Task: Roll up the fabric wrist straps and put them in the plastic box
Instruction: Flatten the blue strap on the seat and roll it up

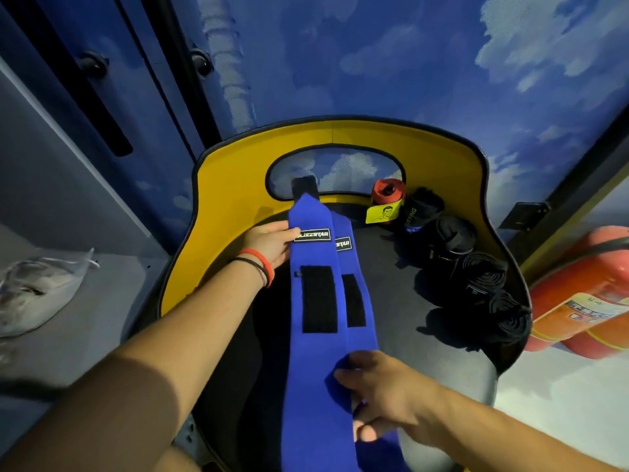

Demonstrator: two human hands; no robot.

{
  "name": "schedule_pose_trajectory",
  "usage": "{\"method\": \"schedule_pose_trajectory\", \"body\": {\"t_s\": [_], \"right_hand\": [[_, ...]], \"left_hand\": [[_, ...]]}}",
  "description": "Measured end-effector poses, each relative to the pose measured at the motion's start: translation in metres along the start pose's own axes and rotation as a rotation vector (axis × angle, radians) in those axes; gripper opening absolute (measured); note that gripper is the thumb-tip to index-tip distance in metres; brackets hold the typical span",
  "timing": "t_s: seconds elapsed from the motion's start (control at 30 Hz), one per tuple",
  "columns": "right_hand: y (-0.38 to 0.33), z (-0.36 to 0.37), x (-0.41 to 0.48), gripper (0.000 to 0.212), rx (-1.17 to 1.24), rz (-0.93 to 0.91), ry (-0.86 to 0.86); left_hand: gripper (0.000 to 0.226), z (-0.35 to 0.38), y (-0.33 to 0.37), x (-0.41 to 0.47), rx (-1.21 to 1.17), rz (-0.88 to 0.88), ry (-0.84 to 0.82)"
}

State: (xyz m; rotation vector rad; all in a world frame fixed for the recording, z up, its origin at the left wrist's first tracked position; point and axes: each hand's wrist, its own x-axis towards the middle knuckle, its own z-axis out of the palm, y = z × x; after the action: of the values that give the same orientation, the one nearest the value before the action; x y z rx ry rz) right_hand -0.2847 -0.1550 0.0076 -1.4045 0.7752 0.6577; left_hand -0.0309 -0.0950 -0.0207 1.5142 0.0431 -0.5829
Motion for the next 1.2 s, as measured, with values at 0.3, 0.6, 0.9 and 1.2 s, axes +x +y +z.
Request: {"method": "schedule_pose_trajectory", "body": {"t_s": [0.3,0.6,0.9,1.2], "right_hand": [[0.007,-0.041,0.012,0.017,-0.139,0.061,0.090],[0.019,-0.057,0.026,0.022,-0.743,-0.019,0.285],[-0.022,-0.068,0.023,0.024,-0.745,-0.318,0.579],[-0.085,-0.063,0.029,0.040,-0.379,-0.747,0.743]], "left_hand": [[0.032,0.033,-0.033,0.024,0.126,-0.014,-0.024],[0.019,0.041,-0.048,0.040,0.769,0.222,0.077],[0.011,0.034,-0.031,0.017,0.636,0.308,-0.003],[0.018,0.007,0.003,-0.039,0.625,0.620,-0.064]]}}
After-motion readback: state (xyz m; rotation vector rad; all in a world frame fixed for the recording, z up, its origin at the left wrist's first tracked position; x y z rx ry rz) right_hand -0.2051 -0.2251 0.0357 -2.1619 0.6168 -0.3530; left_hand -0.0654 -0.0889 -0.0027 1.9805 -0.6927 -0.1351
